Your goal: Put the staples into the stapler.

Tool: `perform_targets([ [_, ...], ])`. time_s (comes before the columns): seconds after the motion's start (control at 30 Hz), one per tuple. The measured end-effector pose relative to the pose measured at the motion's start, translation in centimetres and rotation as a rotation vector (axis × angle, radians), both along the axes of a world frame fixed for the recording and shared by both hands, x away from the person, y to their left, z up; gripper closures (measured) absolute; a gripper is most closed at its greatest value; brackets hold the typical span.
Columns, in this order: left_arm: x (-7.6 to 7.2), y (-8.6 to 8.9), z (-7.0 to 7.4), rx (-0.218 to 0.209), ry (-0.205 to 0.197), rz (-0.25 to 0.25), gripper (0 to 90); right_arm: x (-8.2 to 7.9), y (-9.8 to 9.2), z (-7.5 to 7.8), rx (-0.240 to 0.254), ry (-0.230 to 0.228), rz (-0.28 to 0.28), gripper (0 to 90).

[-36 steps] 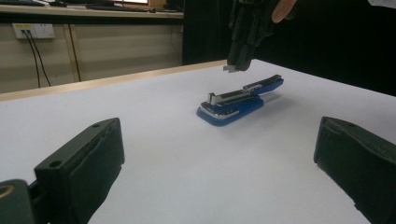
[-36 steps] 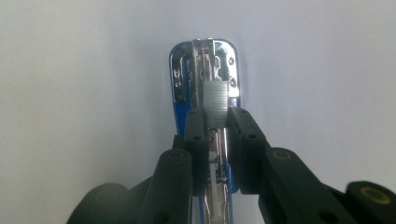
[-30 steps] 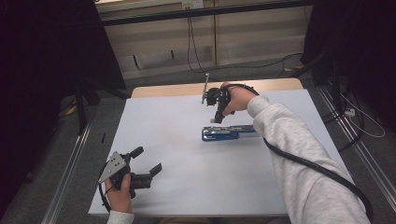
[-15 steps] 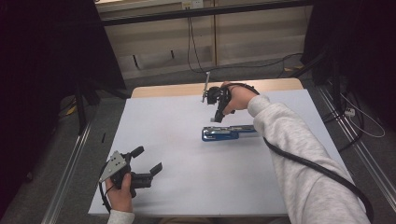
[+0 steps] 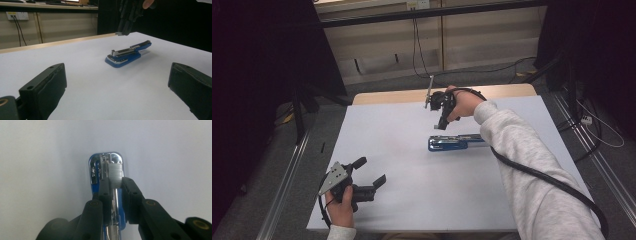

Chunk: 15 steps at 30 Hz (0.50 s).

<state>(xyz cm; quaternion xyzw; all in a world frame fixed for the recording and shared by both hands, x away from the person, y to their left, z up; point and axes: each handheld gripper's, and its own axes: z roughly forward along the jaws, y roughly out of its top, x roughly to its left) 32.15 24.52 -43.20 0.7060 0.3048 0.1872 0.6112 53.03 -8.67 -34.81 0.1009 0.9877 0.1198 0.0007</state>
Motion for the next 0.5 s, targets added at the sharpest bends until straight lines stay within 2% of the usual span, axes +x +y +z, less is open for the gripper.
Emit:
perform_targets([
  [0.5,0.0,0.1,0.0,0.006,-0.007,0.002,1.9,0.2,1.6,-0.3,0.011,-0.005,0.030,78.3],
])
